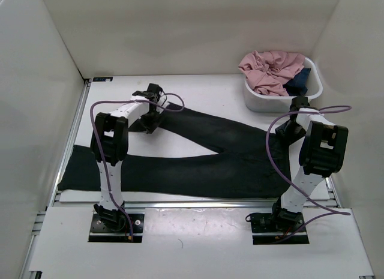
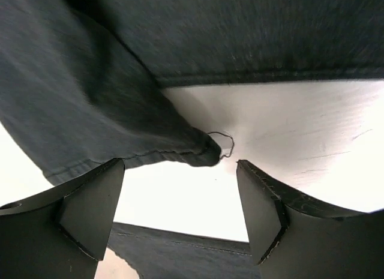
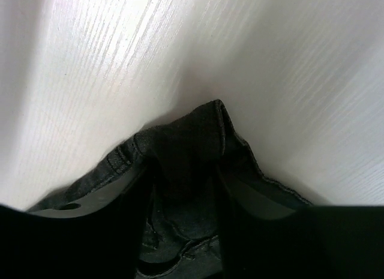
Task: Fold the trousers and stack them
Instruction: Flatten the trousers out
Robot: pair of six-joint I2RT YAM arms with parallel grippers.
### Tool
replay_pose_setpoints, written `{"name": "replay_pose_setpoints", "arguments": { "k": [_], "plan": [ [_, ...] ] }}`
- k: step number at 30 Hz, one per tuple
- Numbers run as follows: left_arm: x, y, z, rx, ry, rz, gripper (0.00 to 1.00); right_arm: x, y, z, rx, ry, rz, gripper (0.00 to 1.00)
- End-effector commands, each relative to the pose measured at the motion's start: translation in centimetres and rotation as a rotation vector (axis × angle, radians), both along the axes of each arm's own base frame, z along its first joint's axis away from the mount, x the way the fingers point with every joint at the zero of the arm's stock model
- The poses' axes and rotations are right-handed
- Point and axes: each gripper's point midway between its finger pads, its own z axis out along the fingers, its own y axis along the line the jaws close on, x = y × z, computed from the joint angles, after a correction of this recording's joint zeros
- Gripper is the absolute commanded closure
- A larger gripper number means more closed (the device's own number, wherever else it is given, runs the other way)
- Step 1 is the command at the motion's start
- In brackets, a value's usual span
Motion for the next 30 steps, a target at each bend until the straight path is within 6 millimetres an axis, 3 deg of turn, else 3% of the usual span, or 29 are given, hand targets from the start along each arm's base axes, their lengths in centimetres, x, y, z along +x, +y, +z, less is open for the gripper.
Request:
{"name": "replay_pose_setpoints", "arguments": {
  "k": [1, 3, 5, 6, 8, 9, 13, 16, 17, 18, 20, 21, 22, 23, 25, 28, 29, 30],
  "plan": [
    [-0.4, 0.6, 0.9, 0.026, -0.037, 0.009, 0.14, -0.4, -0.8, 0.0, -0.034, 0.027, 0.006, 0.45],
    [-0.4, 1.0, 0.1, 0.027, -0.033, 0.019, 0.16, 0.3, -1.0, 0.8, -0.043, 0.012, 0.027, 0.37],
    [-0.7, 1.6, -0.9, 0.021, -0.006, 0.03, 0.27, 1.2, -0.9, 1.8, -0.033, -0.01, 0.031, 0.31],
    [-0.7, 2.1, -0.9, 0.02, -0.005, 0.042, 0.53, 1.3, -0.9, 2.4, -0.035, -0.021, 0.031, 0.31],
    [-0.5, 2.3, -1.1, 0.012, -0.003, 0.049, 0.79, 1.4, -0.9, 2.7, -0.037, -0.03, 0.03, 0.29],
    [-0.5, 2.1, -1.1, 0.004, 0.0, 0.046, 0.86, 1.4, -0.9, 2.7, -0.037, -0.03, 0.03, 0.29],
    [-0.3, 2.0, -0.4, -0.004, -0.011, 0.02, 0.86, 1.7, -1.0, 1.3, -0.024, 0.017, 0.021, 0.28],
    [0.3, 2.3, 0.9, -0.01, -0.043, 0.021, 0.86, 0.5, -1.2, -1.9, -0.008, 0.113, -0.006, 0.29],
    [0.9, 3.3, 1.5, -0.01, -0.06, 0.038, 0.86, 0.4, -1.1, -2.3, -0.004, 0.122, -0.017, 0.32],
    [1.3, 3.7, 2.3, -0.016, -0.084, 0.049, 0.86, 0.4, -0.9, -2.6, 0.007, 0.116, -0.015, 0.37],
    [2.1, 5.5, 3.5, -0.016, -0.114, 0.08, 0.86, -0.6, -0.5, -3.9, 0.023, 0.14, -0.023, 0.63],
    [2.7, 5.8, 4.0, -0.034, -0.131, 0.087, 0.86, -0.6, -0.5, -3.7, 0.02, 0.125, -0.023, 0.7],
    [2.7, 6.1, 4.5, -0.044, -0.137, 0.085, 0.86, -0.2, -0.6, -3.2, 0.013, 0.09, -0.023, 0.87],
    [3.0, 6.4, 4.7, -0.053, -0.145, 0.09, 0.86, -0.3, -0.6, -3.0, 0.012, 0.087, -0.023, 0.93],
    [3.3, 6.8, 5.6, -0.059, -0.164, 0.086, 0.86, -0.1, -0.7, -2.2, 0.004, 0.066, -0.007, 1.0],
    [2.8, 5.1, 6.2, -0.144, -0.141, 0.023, 0.86, 0.7, -1.0, -0.8, -0.011, 0.044, 0.035, 1.0],
    [2.7, 4.4, 6.5, -0.16, -0.133, 0.006, 0.57, 0.7, -1.0, -0.8, -0.012, 0.046, 0.044, 1.0],
    [2.2, 3.1, 5.7, -0.196, -0.097, -0.022, 0.42, 0.8, -1.0, -0.5, -0.014, 0.046, 0.053, 1.0]
  ]
}}
